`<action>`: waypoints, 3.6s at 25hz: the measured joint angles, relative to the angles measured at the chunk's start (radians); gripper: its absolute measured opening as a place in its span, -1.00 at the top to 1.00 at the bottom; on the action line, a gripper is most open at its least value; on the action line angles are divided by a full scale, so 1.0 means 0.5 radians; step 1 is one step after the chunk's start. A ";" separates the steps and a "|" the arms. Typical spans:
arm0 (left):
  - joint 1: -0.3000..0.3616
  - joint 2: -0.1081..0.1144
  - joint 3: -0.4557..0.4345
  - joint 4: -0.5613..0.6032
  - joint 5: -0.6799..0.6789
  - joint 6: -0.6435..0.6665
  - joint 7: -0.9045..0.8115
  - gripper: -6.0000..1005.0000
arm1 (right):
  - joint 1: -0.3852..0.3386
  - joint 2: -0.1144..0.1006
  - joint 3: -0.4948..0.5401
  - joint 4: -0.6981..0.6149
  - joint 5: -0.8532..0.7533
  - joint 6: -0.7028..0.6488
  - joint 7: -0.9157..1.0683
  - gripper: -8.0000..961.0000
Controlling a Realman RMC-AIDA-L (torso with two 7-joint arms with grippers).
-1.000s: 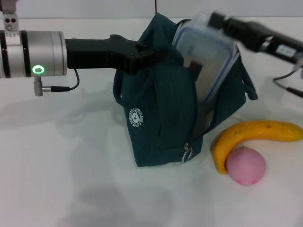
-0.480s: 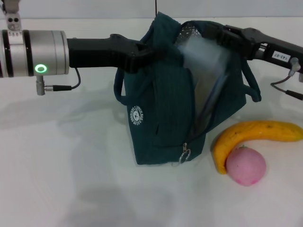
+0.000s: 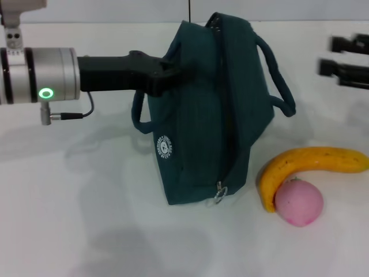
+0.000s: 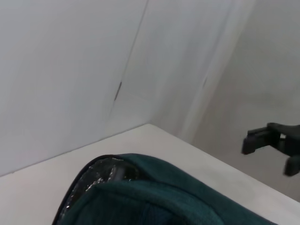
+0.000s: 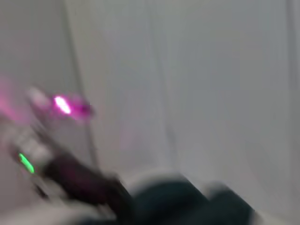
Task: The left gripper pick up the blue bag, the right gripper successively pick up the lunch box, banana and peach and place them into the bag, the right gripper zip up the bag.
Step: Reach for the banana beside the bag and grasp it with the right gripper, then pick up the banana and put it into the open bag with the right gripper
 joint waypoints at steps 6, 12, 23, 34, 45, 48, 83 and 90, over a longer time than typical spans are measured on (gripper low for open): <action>0.006 0.005 -0.040 -0.088 0.003 0.001 0.050 0.92 | -0.017 0.001 0.138 -0.399 -0.759 -0.104 0.424 -0.37; -0.055 0.000 -0.040 -0.151 0.007 -0.030 0.093 0.92 | 0.037 0.008 0.070 -0.416 -1.136 -0.175 0.520 -0.68; -0.071 -0.012 -0.038 -0.172 0.016 -0.105 0.140 0.92 | 0.349 0.044 -0.240 -0.361 -1.705 -0.168 0.721 -0.82; -0.111 -0.017 -0.038 -0.213 0.005 -0.157 0.150 0.92 | 0.565 0.065 -0.519 -0.086 -1.791 -0.023 0.735 -0.78; -0.112 -0.017 -0.038 -0.216 -0.001 -0.198 0.150 0.92 | 0.564 0.067 -0.754 -0.054 -1.797 0.115 0.755 -0.71; -0.112 -0.017 -0.038 -0.216 -0.002 -0.201 0.150 0.92 | 0.557 0.068 -0.795 -0.054 -1.798 0.143 0.755 -0.69; -0.052 0.003 -0.038 -0.214 -0.202 -0.114 0.227 0.92 | 0.140 0.059 0.435 -0.270 -1.080 0.256 0.576 0.12; -0.040 -0.010 -0.038 -0.206 -0.217 -0.108 0.255 0.92 | 0.110 0.065 0.476 -0.235 -0.992 0.437 0.564 0.13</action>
